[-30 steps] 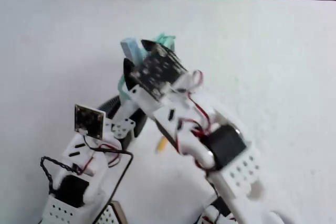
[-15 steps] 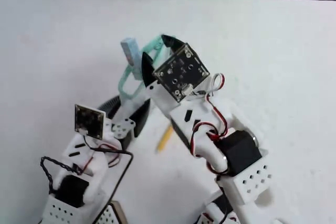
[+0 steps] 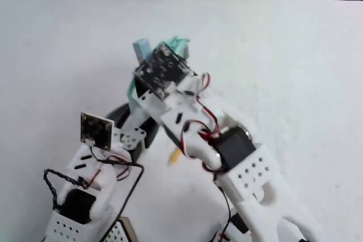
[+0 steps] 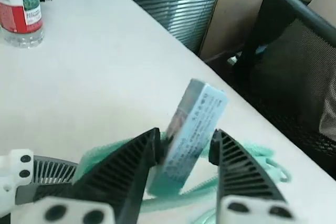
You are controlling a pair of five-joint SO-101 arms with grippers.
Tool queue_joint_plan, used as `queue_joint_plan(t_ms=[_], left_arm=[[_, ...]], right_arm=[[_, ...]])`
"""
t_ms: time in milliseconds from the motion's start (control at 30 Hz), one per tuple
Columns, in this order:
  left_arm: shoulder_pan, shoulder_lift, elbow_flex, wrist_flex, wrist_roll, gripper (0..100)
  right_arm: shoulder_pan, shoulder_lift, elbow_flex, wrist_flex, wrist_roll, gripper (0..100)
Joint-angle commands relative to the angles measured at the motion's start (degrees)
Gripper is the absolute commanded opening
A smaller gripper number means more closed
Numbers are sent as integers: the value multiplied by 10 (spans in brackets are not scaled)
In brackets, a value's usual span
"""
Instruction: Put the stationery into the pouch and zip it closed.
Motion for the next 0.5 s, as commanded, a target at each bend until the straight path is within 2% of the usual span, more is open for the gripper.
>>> queue_joint_plan(t_ms=[0,200,467], left_arm=[[5,-4,-30,-3,5,218],[5,-4,-30,-4,5,218],[5,-4,-30,-4,5,218]], right_arm=[[25,30,-33,0,6,152],[59,13,-53,2,5,152],[50,0,-52,12,5,152]])
